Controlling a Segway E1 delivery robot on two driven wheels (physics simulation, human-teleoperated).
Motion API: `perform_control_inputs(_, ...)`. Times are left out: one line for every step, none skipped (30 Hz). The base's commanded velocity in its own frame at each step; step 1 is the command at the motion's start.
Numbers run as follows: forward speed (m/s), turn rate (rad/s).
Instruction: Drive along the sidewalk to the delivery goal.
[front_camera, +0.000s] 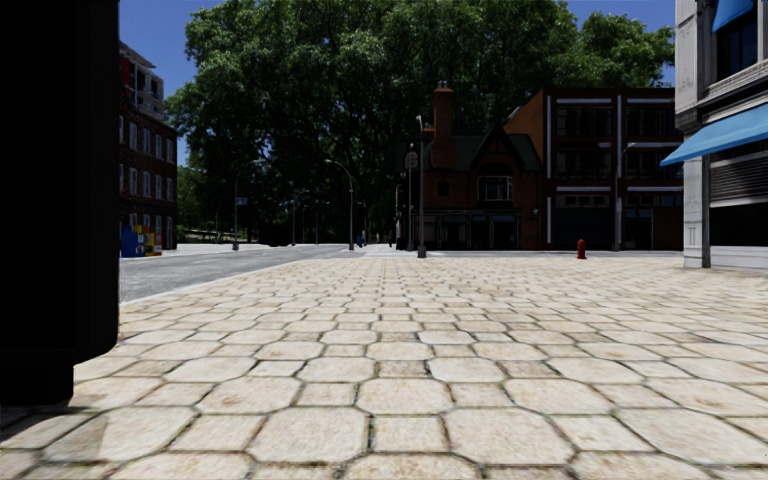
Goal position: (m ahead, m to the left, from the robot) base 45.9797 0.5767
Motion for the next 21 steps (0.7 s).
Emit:
perform_control_inputs(2.0, 0.0)
perform_control_inputs(2.0, 0.0)
perform_control_inputs(2.0, 0.0)
perform_control_inputs(2.0, 0.0)
perform_control_inputs(2.0, 0.0)
perform_control_inputs(2.0, 0.0)
perform_control_inputs(2.0, 0.0)
perform_control_inputs(2.0, 0.0)
perform_control_inputs(2.0, 0.0)
perform_control_inputs(2.0, 0.0)
perform_control_inputs(2.0, 0.0)
perform_control_inputs(2.0, 0.0)
perform_control_inputs(2.0, 0.0)
perform_control_inputs(2.0, 0.0)
perform_control_inputs(2.0, 0.0)
perform_control_inputs(2.0, 0.0)
perform_control_inputs(2.0, 0.0)
perform_control_inputs(2.0, 0.0)
perform_control_inputs(2.0, 0.0)
perform_control_inputs(2.0, 0.0)
perform_control_inputs(2.0, 0.0)
